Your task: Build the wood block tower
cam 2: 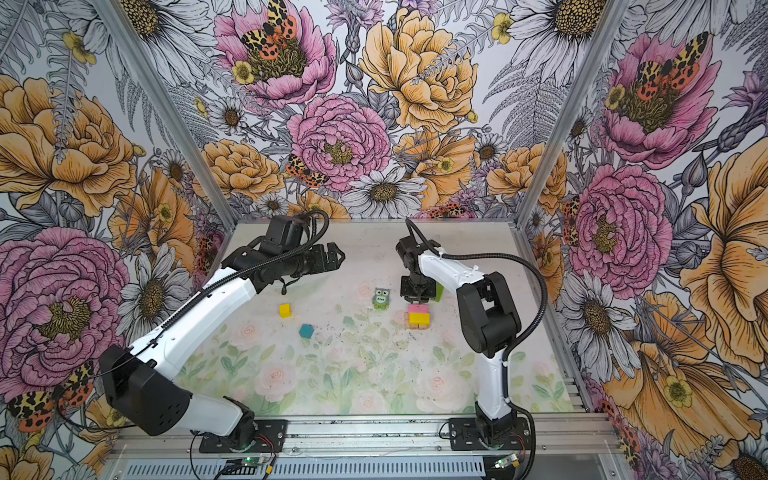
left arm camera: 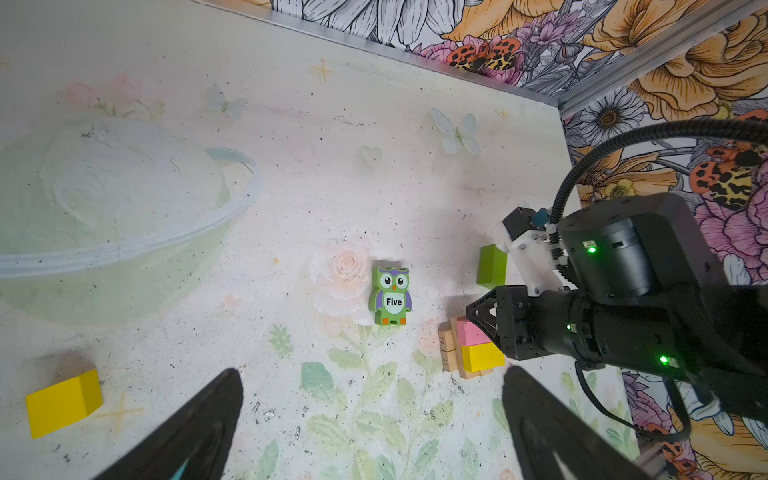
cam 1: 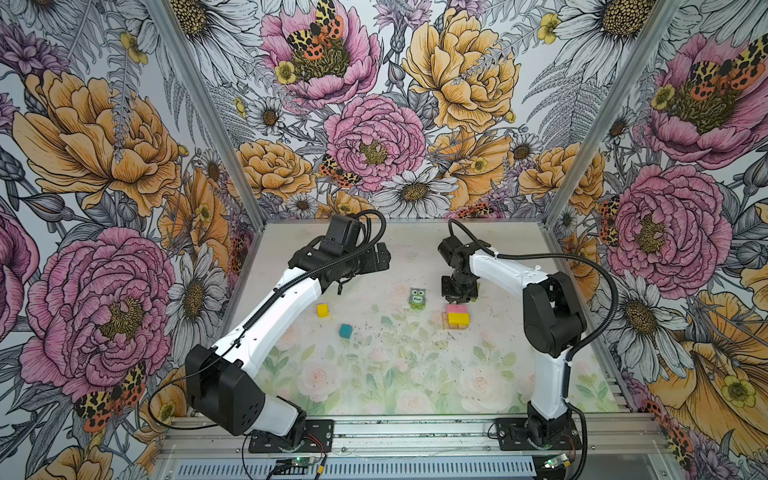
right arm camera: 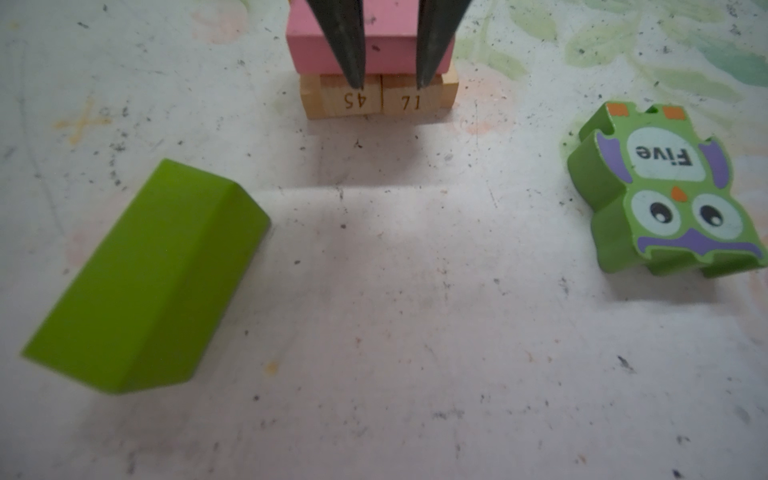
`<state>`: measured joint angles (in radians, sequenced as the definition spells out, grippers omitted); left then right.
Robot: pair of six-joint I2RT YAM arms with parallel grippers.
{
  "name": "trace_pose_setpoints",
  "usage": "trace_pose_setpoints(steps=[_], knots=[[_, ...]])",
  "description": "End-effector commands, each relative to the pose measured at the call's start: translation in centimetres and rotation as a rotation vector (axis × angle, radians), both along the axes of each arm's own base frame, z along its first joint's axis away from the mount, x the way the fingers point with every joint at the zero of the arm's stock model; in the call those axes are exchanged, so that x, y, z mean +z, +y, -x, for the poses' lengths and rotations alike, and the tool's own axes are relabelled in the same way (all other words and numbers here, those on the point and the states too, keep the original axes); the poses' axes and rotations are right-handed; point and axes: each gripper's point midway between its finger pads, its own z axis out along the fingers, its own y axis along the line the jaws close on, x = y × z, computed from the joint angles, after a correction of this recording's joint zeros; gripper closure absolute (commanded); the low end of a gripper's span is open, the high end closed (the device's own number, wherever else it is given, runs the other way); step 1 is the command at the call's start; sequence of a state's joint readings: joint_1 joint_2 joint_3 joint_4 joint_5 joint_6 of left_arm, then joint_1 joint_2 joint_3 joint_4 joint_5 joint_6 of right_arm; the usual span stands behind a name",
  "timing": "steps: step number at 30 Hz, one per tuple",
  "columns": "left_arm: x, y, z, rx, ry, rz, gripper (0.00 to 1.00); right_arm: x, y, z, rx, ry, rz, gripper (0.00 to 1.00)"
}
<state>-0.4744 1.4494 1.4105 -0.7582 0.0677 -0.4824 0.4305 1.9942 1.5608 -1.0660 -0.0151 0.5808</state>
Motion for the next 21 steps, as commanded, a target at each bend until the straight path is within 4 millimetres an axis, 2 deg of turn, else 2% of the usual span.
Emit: trace_pose_setpoints(steps=[1,3,6,10,14,21], knots=[[1.8,-0.2,-0.8,-0.017,-0.048,0.017,0.01,4.6,0.2,-2.0,0.0,-0.129,-0.041,0.74],[1.9,-0.2,-0.9,-0.018,-0.051,0.018,0.01,6.2,-0.4,-2.5,-0.024,-0.169,-0.054,0.74],[2.0,-0.5,-1.1,-0.024,-0.052,0.021,0.01,7.1,-2.2,-2.3,-0.081,-0.191,-0.044,0.73],[1.8,-0.9,-1.1,-0.034,-0.051,0.025,0.01,5.8,-4.9,-0.3,-0.134,-0.155,0.001,0.75],[1.7,-1.6,-1.0,-0.05,-0.049,0.029,0.01,4.2,-6.5,2.2,-0.162,-0.114,0.02,0.75],[1.4,-3.0,-0.7,-0.077,-0.041,0.028,0.01,2.0,-6.9,4.8,-0.192,-0.067,-0.007,0.76]])
